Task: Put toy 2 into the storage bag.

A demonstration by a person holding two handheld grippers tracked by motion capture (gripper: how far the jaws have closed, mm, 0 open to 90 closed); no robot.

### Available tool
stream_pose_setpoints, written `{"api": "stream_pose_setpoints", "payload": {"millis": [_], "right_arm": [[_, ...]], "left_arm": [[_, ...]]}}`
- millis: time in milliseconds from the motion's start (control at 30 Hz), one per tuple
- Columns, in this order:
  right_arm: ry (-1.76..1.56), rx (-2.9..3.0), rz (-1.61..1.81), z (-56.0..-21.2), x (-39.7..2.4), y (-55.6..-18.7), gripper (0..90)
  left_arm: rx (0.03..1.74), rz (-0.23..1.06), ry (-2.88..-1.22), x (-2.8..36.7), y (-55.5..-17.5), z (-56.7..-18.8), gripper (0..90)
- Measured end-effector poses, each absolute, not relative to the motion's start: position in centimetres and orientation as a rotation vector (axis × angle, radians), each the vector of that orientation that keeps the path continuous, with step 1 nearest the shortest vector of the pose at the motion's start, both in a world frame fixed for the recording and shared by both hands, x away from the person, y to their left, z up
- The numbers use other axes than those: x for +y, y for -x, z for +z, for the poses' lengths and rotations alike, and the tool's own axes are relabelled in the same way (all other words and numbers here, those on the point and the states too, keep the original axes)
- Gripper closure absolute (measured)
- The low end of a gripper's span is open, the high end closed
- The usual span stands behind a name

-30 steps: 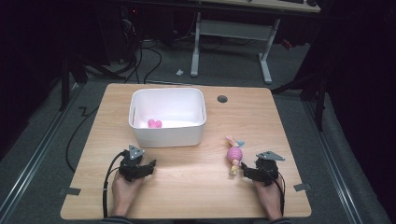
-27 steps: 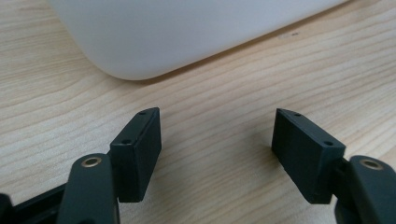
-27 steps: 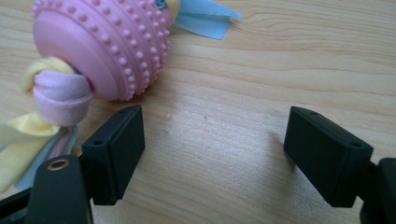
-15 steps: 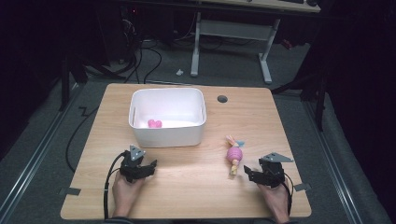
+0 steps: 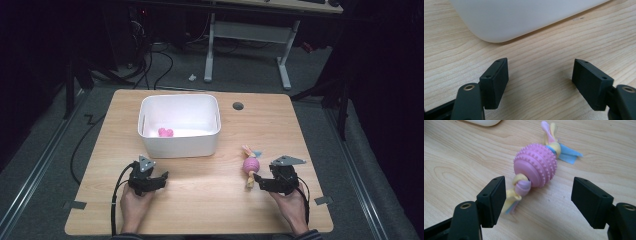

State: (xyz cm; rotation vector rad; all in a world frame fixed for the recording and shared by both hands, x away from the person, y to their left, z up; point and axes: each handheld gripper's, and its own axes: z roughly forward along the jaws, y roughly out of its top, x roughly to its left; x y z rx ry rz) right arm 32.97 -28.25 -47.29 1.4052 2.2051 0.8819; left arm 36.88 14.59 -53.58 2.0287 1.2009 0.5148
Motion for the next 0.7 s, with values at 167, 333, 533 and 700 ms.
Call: {"api": "stream_pose_setpoints", "payload": {"millis": [167,333,533,700], "right_arm": [[-1.418,2.238,0.827,-47.1,-27.4,-34.3,25.6],[-1.446,2.248,0.791,-47.5,-26.8,-35.4,24.5],[-1.47,2.262,0.767,-48.1,-26.1,-36.5,23.6],[-1.488,2.269,0.75,-48.6,-25.8,-37.2,23.4]], "left_arm": [[1.201,0.511,-2.027,14.6,-36.9,-53.6,29.3],[1.201,0.51,-2.028,14.6,-36.9,-53.6,29.2],[1.201,0.51,-2.028,14.6,-36.9,-53.6,29.2],[1.201,0.51,-2.028,14.6,-36.9,-53.6,29.1]]}}
